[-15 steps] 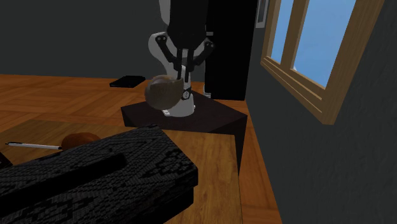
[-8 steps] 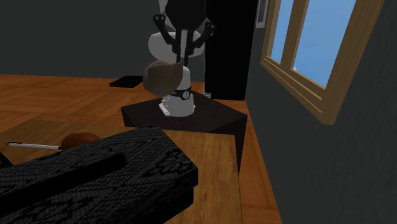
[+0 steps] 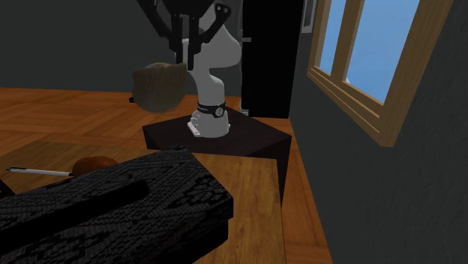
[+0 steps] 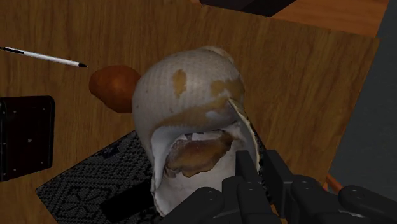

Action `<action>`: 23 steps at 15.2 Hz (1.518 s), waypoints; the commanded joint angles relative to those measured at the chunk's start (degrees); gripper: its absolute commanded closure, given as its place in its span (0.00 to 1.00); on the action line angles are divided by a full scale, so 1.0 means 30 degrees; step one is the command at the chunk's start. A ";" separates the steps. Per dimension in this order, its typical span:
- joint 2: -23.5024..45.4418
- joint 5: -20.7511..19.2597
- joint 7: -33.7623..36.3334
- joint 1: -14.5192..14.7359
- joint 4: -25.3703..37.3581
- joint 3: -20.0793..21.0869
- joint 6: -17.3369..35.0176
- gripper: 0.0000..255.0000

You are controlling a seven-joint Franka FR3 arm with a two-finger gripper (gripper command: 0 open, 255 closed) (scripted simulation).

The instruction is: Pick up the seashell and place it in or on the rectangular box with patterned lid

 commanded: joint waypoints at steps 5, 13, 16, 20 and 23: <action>0.3917 0.0743 -0.2296 -0.0698 0.4826 -0.1172 -0.0688 1.00; 1.0136 0.2648 -0.5319 -0.2555 1.3593 -0.2118 -0.3163 1.00; 1.0785 0.2841 -0.5525 -0.2809 1.4081 -0.2124 -0.3003 1.00; 1.0644 0.2791 -0.5405 -0.2727 1.2848 -0.2105 -0.1916 1.00; 1.0598 0.2770 -0.5326 -0.2682 1.2012 -0.2089 -0.1130 1.00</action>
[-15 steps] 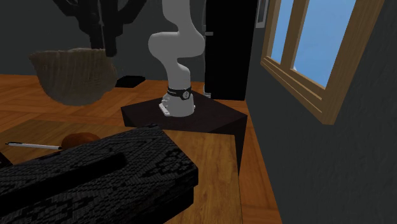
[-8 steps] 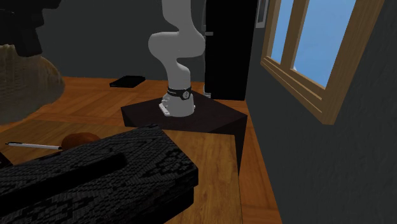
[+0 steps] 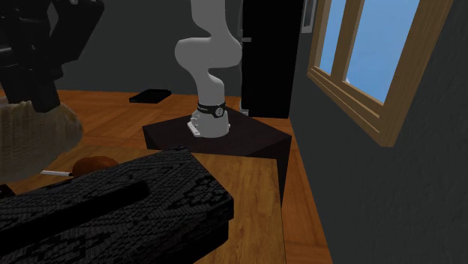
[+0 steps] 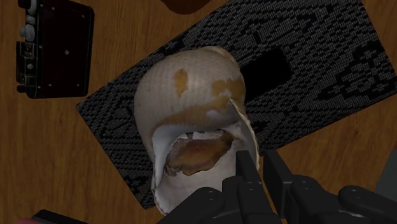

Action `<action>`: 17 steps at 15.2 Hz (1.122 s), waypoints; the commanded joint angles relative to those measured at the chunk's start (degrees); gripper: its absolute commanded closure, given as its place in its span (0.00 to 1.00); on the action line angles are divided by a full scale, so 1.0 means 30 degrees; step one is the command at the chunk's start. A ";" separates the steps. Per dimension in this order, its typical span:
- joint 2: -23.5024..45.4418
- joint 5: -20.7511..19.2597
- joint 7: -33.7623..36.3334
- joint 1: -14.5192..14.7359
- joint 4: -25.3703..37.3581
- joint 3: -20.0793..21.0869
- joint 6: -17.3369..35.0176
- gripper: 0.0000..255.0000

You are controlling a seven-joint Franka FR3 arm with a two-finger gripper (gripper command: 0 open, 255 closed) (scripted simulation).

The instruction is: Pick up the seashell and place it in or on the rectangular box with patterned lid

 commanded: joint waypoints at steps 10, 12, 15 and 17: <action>0.0175 0.0017 0.0257 0.0101 -0.2549 0.0074 0.2719 1.00; 0.0263 0.0036 0.0289 0.0104 -0.2940 0.0088 0.3193 1.00; 0.0339 0.0052 0.0310 0.0104 -0.3219 0.0100 0.3545 1.00; 0.0340 0.0053 0.0310 0.0103 -0.3218 0.0100 0.3544 1.00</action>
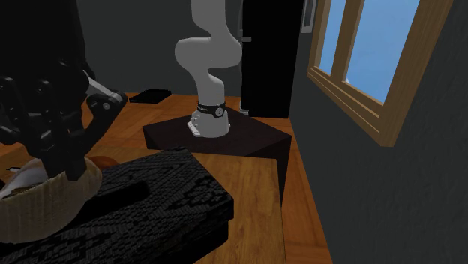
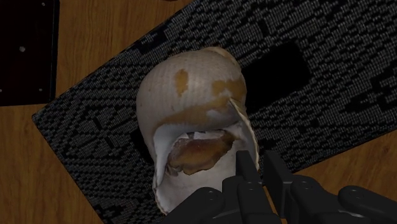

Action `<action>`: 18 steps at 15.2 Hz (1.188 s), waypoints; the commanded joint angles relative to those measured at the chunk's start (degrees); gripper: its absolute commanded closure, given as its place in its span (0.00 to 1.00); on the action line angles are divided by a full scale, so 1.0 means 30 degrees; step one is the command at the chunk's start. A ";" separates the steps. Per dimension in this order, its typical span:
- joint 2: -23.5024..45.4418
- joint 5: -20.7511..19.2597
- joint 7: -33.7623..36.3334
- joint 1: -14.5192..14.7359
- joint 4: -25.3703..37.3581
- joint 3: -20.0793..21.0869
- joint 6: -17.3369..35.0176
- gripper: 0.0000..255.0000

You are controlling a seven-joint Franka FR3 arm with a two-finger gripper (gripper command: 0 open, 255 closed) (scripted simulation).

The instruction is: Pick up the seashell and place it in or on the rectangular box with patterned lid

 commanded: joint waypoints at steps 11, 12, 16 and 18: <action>-0.0099 -0.0025 0.0014 0.0030 0.0490 -0.0002 -0.0581 0.00; -0.0172 -0.0042 0.0022 0.0056 0.1029 -0.0002 -0.1193 0.00; -0.0236 -0.0054 0.0024 0.0088 0.2085 0.0003 -0.2313 0.00; -0.0232 -0.0053 0.0024 0.0088 0.2090 0.0003 -0.2315 0.00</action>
